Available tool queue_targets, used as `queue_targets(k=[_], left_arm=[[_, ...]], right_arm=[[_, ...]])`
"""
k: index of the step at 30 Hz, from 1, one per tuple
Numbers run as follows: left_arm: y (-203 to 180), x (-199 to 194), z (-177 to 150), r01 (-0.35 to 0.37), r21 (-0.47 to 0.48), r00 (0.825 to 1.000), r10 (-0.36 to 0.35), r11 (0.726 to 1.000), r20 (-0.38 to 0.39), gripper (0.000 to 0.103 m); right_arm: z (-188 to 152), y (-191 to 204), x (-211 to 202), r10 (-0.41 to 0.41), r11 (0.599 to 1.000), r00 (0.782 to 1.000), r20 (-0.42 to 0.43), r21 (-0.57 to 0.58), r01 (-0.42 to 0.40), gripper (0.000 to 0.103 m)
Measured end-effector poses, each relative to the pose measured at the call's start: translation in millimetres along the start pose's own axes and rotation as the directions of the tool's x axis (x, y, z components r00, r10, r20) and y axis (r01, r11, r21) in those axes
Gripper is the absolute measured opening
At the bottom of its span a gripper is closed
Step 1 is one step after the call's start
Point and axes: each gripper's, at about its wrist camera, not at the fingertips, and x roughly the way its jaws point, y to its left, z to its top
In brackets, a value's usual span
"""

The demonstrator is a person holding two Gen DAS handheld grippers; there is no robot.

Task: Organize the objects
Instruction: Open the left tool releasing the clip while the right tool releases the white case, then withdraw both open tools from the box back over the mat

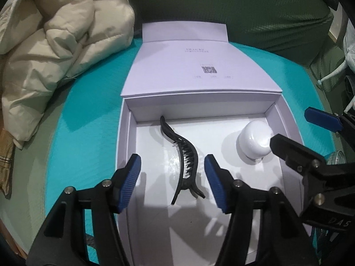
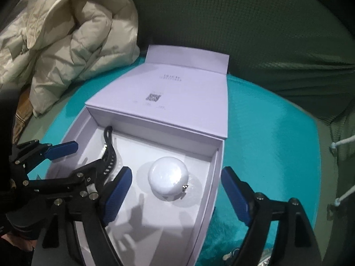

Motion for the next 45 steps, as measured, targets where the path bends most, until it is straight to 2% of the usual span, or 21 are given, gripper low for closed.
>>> queue_targets(k=[5, 12, 16, 28, 33, 45], left_arm=[[5, -10, 1, 0.004, -0.027, 1.000, -0.004, 1.000, 0.010, 0.058], [7, -36, -9, -0.032, -0.031, 0.998, 0.033, 0.999, 0.044, 0.058], [10, -56, -18, -0.022, -0.059, 0.997, 0.026, 0.998, 0.067, 0.059], [16, -119, -53, -0.070, -0.128, 0.986, 0.088, 0.989, 0.140, 0.059], [18, -141, -69, -0.085, -0.145, 0.980, 0.109, 0.986, 0.164, 0.065], [15, -163, -111, -0.120, -0.182, 0.977, 0.149, 0.976, 0.153, 0.065]], right_arm=[[-3, 2, -16, -0.009, 1.000, 0.999, 0.031, 0.027, 0.008, 0.086], [-8, 8, -42, -0.014, 1.000, 0.997, 0.074, 0.025, 0.012, 0.086], [-13, 13, -59, -0.001, 1.000, 0.995, 0.098, 0.021, -0.001, 0.086], [-34, 32, -117, 0.038, 0.999, 0.984, 0.175, -0.020, -0.035, 0.086], [-45, 40, -137, 0.051, 0.998, 0.979, 0.199, -0.040, -0.044, 0.086], [-77, 53, -163, 0.079, 0.995, 0.974, 0.211, -0.075, -0.064, 0.087]])
